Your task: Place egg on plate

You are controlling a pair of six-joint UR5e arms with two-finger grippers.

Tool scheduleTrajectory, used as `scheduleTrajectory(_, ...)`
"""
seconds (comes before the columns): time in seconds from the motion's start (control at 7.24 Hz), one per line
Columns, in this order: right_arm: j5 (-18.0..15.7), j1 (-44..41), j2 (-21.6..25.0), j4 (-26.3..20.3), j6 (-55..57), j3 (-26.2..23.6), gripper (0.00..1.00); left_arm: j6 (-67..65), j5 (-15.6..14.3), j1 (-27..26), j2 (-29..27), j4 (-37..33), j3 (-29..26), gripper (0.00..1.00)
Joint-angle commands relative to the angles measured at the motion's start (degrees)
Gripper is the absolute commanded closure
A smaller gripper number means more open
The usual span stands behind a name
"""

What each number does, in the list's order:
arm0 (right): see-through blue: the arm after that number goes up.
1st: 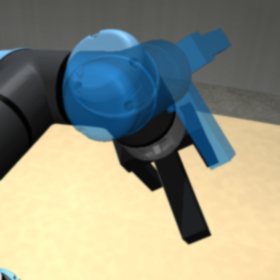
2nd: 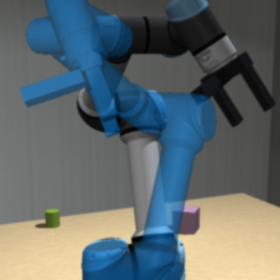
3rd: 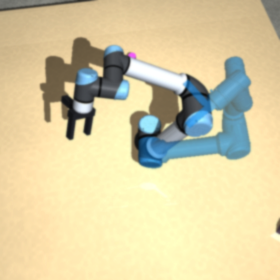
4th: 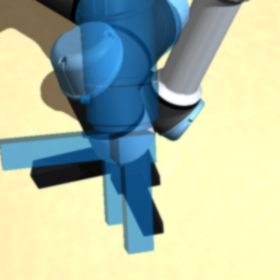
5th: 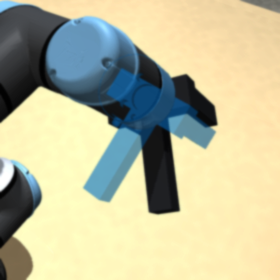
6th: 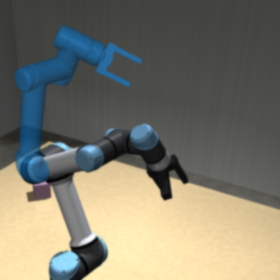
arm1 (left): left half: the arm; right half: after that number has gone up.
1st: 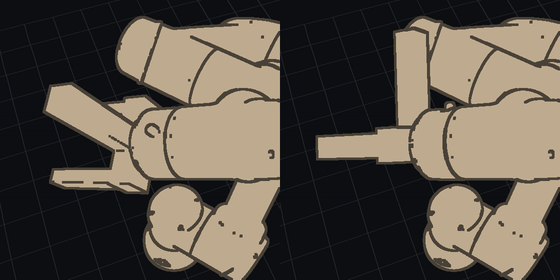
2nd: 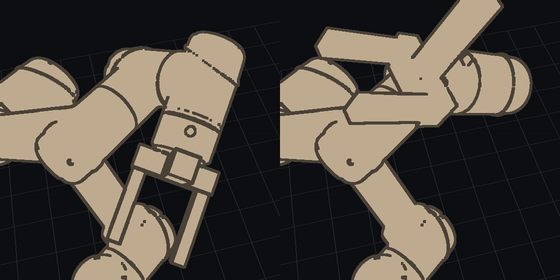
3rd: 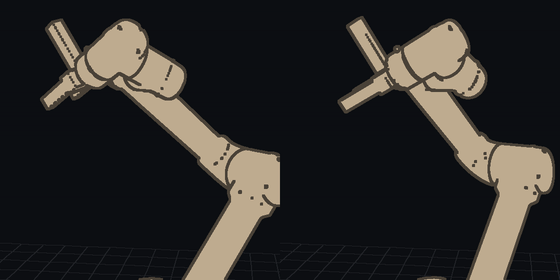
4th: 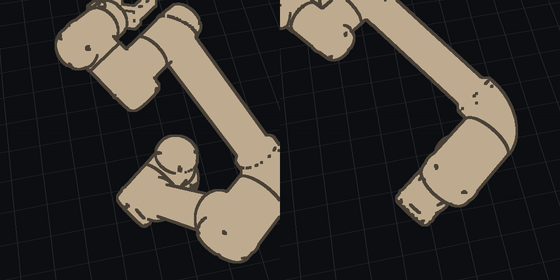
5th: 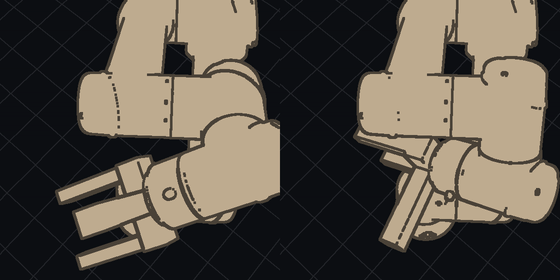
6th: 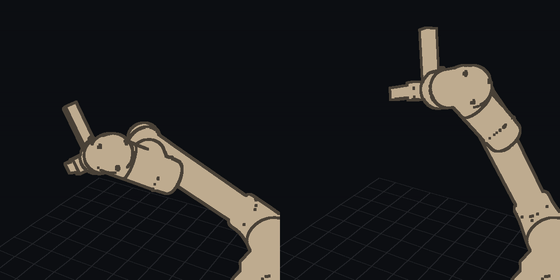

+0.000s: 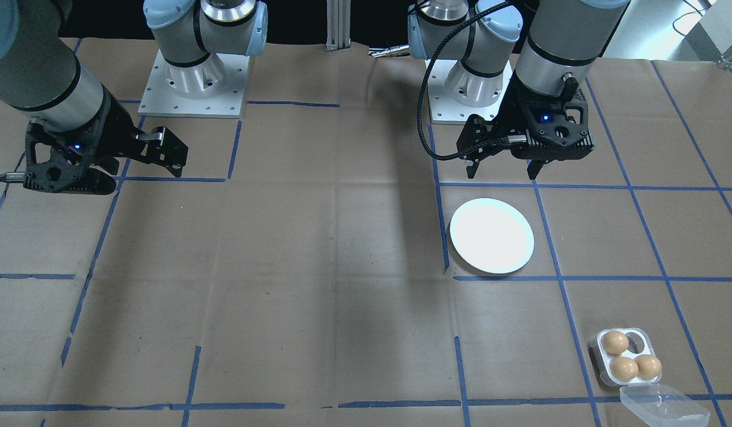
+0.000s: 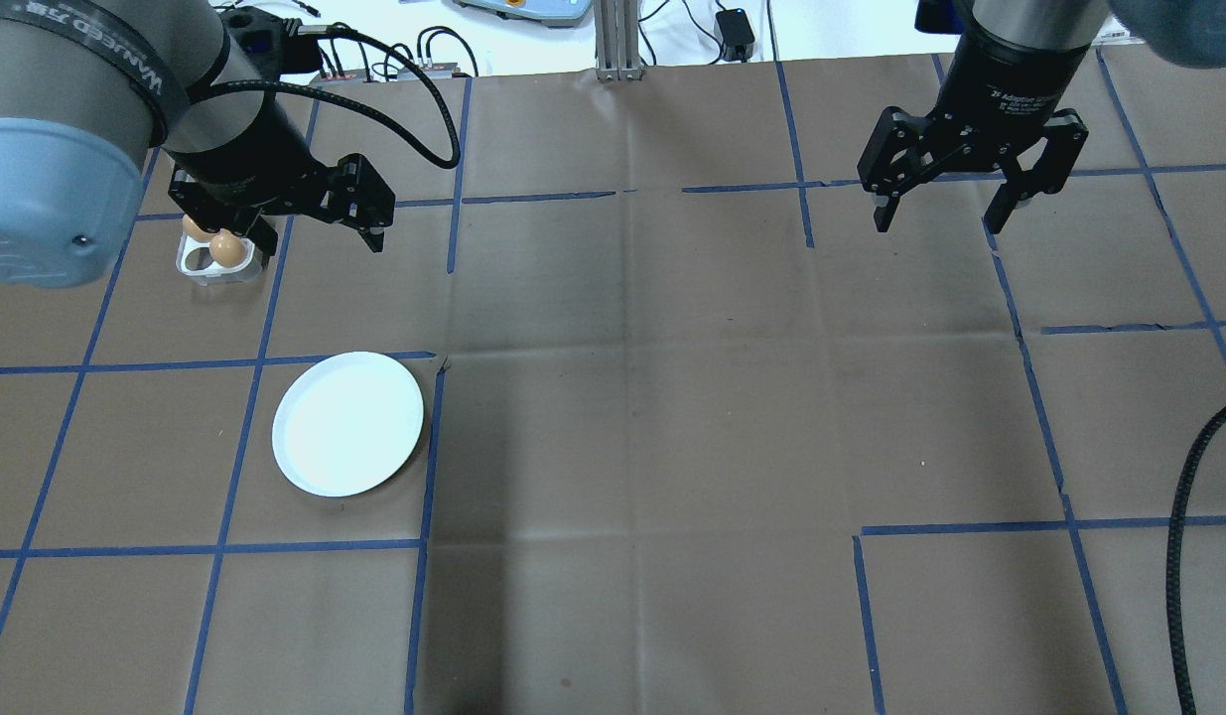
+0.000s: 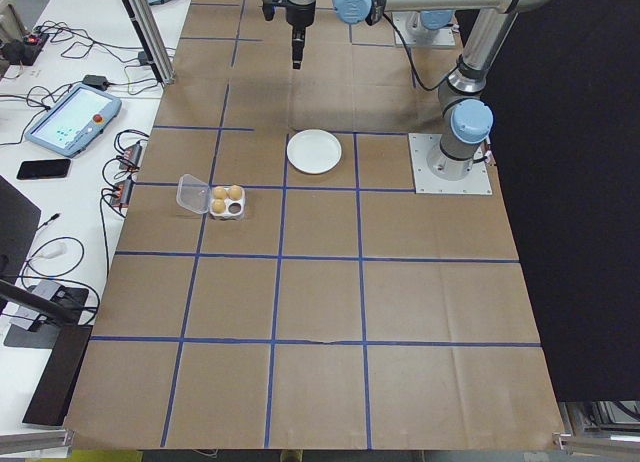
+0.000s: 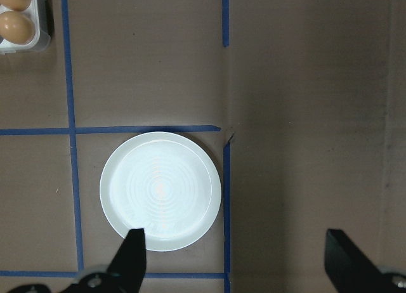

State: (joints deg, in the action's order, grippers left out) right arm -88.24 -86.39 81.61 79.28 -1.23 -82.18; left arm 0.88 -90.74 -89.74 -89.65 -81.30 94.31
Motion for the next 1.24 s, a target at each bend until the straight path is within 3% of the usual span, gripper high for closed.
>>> scheduleTrajectory(0.0, 0.0, 0.0, 0.0, 0.0, 0.0, 0.0, 0.0, -0.1, 0.2, -0.1, 0.2, 0.0, 0.0, 0.0)
scheduleTrajectory(0.69, 0.0, 0.0, 0.0, 0.0, 0.0, 0.0, 0.0, 0.6, 0.6, 1.5, -0.2, 0.1, -0.5, 0.0)
scheduleTrajectory(1.1, -0.1, 0.0, 0.0, 0.0, 0.0, 0.0, 0.0, 8.1, 1.0, 11.0, -7.5, 0.0, -7.3, 0.0)
